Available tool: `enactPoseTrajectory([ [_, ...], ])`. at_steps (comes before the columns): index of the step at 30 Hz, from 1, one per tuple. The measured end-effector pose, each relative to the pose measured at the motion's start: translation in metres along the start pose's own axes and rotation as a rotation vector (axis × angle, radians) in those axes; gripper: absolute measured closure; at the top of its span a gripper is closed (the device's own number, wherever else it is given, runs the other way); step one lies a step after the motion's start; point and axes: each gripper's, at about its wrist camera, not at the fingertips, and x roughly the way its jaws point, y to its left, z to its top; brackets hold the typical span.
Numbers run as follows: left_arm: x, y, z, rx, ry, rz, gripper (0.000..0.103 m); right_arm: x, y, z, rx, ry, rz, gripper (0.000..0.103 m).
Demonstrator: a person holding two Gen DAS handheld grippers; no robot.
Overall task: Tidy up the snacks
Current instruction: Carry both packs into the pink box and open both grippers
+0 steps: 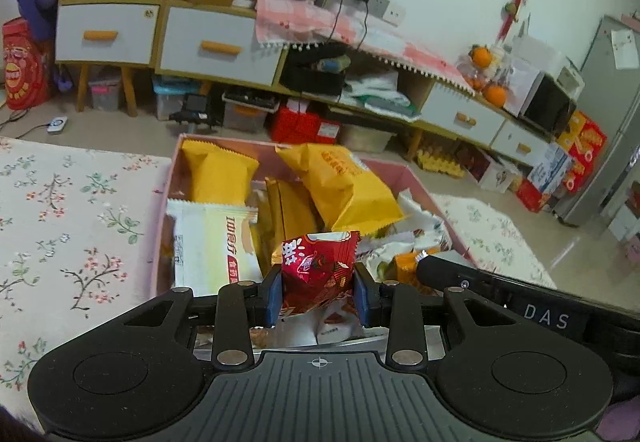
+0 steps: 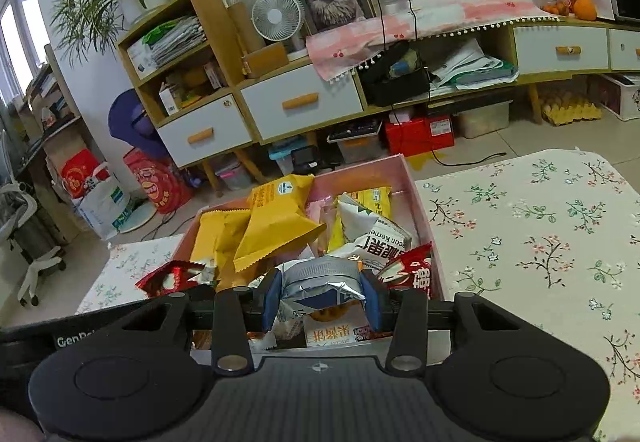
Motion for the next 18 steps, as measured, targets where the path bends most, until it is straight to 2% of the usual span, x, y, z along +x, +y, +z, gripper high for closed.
enactPoseTrajectory([
  [5, 0.011, -0.002, -0.002, 0.016, 0.035, 0.009, 0.071, 0.006, 0.003, -0.004, -0.046, 0.011, -0.020, 0.090],
  [11, 0.006, -0.004, -0.001, 0.022, 0.021, 0.004, 0.069, 0.007, 0.004, -0.005, -0.062, 0.018, -0.021, 0.088],
  [13, 0.003, -0.003, 0.000, 0.018, 0.016, -0.007, 0.064, 0.006, 0.003, -0.004, -0.050, 0.019, -0.021, 0.080],
  [15, -0.001, -0.003, 0.000, 0.005, 0.009, -0.012, 0.053, 0.004, 0.000, -0.002, -0.027, 0.021, -0.017, 0.076],
  [18, -0.007, -0.002, -0.001, -0.009, 0.010, -0.022, 0.047, 0.000, -0.006, 0.003, 0.035, 0.012, 0.005, 0.072],
])
